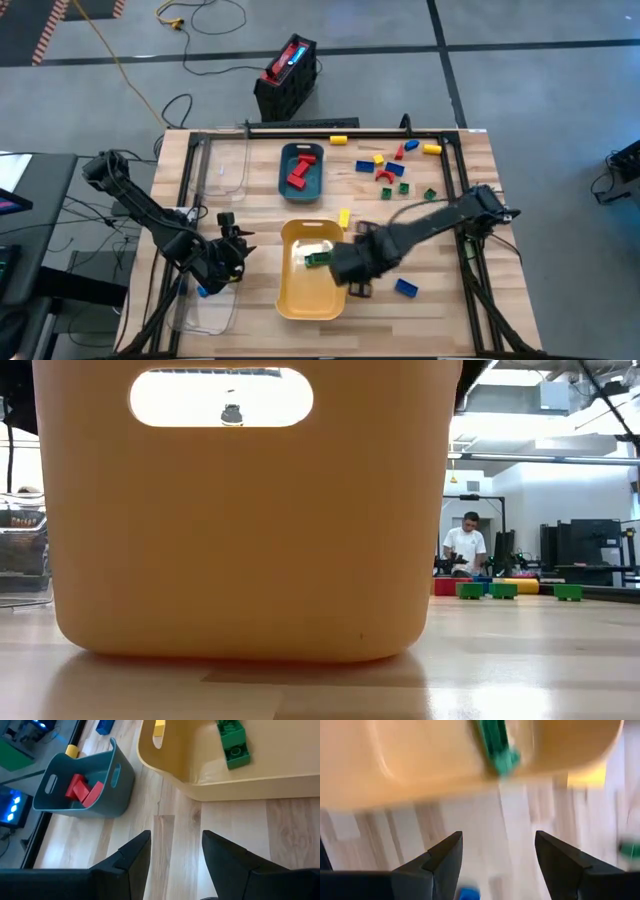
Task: Sort blocks
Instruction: Put the rectangular blue game piece into the bottom transparent bin
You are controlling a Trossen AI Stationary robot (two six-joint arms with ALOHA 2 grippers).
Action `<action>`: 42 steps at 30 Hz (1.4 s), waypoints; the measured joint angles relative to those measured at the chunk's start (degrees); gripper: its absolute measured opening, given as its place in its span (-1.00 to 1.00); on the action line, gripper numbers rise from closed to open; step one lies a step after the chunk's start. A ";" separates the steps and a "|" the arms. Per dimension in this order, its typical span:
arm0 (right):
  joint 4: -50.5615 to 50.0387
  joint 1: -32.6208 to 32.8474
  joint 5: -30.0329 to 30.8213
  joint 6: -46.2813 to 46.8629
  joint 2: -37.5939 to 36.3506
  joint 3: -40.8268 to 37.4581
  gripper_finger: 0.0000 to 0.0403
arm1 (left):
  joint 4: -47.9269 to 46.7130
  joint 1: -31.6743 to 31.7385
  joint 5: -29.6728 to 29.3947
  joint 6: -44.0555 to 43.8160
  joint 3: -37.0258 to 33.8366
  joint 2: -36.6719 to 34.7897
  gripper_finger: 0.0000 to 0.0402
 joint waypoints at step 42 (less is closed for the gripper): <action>26.58 22.94 1.45 46.54 -12.56 -47.40 0.26 | -0.83 0.02 1.53 2.19 0.07 0.02 -0.14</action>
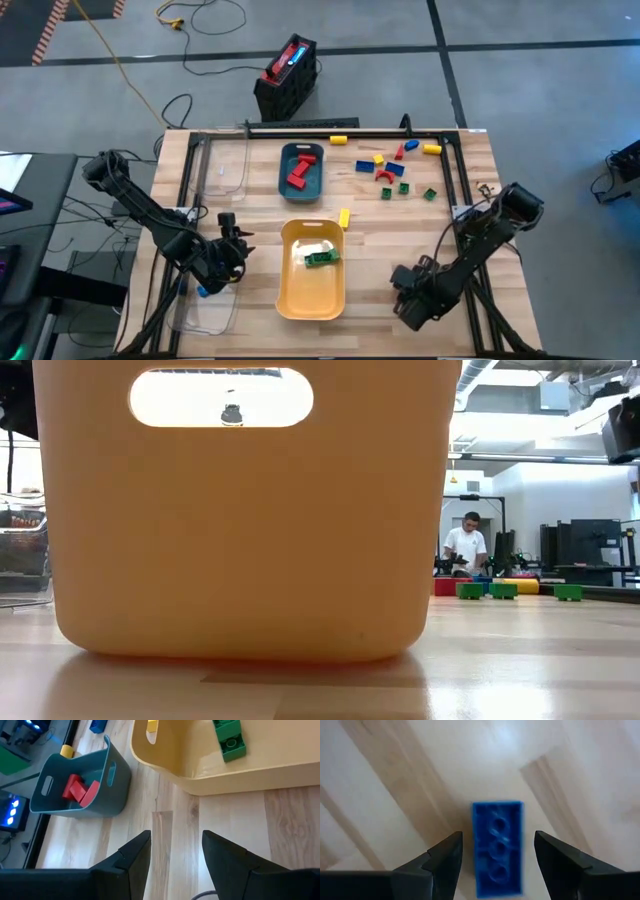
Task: Sort blocks
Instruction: Put the rectangular blue game piece into the bottom transparent bin
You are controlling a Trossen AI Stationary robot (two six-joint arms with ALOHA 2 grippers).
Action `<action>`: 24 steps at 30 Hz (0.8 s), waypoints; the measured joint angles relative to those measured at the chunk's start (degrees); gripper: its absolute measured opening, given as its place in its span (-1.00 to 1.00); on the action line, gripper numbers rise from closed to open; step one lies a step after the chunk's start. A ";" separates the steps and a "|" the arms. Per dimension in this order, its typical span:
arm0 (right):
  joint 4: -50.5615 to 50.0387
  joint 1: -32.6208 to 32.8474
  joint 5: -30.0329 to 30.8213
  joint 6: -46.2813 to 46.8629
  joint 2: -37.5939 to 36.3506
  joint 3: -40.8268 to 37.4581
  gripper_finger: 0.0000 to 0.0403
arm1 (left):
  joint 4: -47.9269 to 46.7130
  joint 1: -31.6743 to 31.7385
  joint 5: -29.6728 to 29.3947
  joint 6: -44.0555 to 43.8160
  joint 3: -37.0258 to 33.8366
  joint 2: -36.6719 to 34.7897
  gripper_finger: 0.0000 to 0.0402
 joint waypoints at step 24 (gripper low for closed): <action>0.58 -8.48 7.51 -12.64 -1.43 0.30 -0.55 | -0.98 0.00 1.49 0.02 0.00 -0.02 -0.14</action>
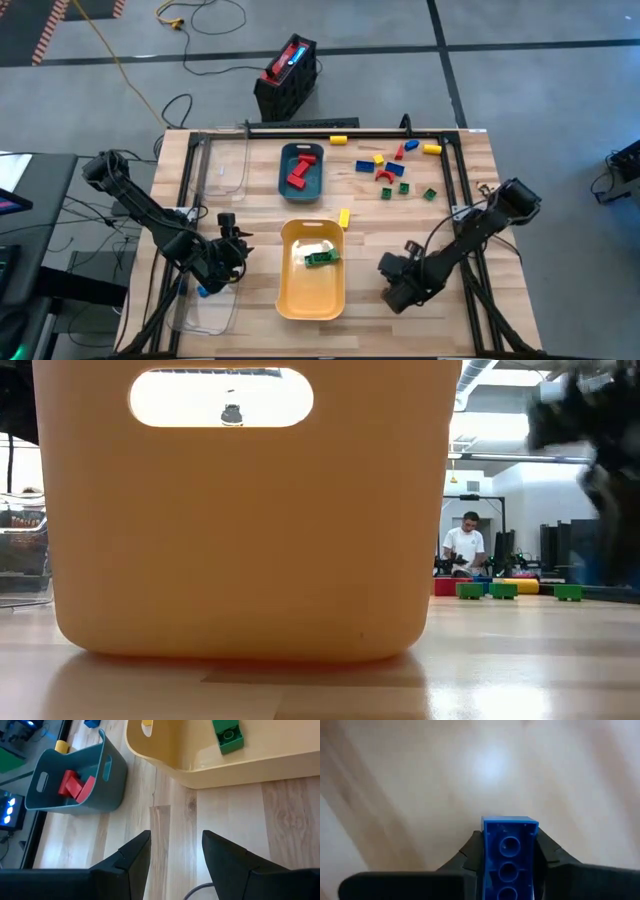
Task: Sort blocks
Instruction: Put the rectangular blue game piece into the bottom transparent bin
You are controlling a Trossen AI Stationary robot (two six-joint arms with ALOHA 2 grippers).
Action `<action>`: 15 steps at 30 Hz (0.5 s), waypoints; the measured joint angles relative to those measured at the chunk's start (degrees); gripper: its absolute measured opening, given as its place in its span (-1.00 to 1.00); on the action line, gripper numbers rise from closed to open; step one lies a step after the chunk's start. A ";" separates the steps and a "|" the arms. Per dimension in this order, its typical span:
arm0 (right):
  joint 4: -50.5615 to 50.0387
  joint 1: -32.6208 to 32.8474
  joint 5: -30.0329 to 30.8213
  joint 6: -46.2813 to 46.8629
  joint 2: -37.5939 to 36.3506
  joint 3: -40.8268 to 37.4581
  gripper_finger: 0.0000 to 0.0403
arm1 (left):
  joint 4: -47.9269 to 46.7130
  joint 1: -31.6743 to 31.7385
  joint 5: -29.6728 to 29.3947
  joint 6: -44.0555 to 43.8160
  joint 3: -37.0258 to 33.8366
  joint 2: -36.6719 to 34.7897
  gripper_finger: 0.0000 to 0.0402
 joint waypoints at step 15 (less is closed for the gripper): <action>27.92 -8.58 37.32 -37.24 -12.14 3.47 -0.52 | 23.96 3.70 -12.33 19.60 0.07 0.00 -0.14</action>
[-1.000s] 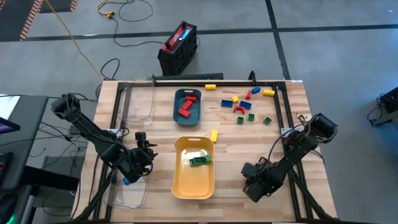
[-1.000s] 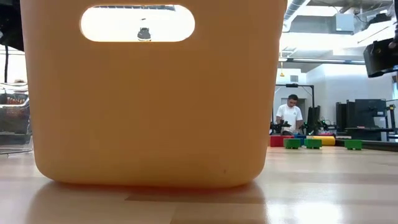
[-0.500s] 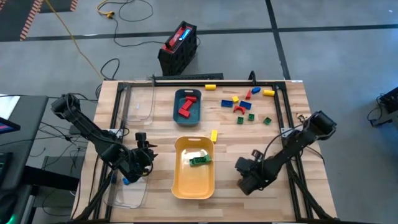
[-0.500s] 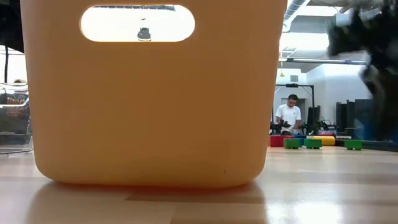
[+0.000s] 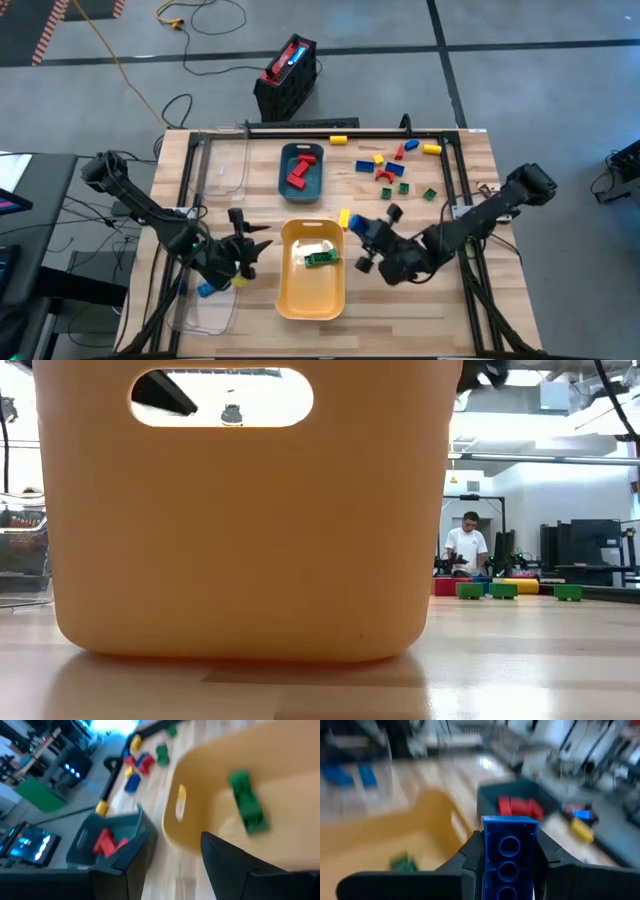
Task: Sort blocks
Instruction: Put the rectangular blue game piece into the bottom transparent bin
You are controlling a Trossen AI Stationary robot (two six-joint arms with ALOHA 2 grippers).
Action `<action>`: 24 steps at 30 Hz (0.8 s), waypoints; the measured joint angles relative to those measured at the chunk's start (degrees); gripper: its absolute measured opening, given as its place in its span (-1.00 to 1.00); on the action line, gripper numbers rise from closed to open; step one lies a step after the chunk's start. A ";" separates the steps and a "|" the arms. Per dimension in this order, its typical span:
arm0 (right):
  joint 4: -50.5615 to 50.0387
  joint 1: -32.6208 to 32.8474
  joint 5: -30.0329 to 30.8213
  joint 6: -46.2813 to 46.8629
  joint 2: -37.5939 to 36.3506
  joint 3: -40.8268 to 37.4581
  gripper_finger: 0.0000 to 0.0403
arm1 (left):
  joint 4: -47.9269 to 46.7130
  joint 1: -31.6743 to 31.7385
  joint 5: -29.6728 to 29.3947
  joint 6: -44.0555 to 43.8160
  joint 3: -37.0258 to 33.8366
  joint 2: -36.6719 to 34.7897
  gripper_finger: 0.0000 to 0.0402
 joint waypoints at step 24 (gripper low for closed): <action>60.79 -6.83 -32.83 -51.30 10.88 3.09 -0.51 | 30.92 6.52 15.79 12.43 0.00 0.00 0.13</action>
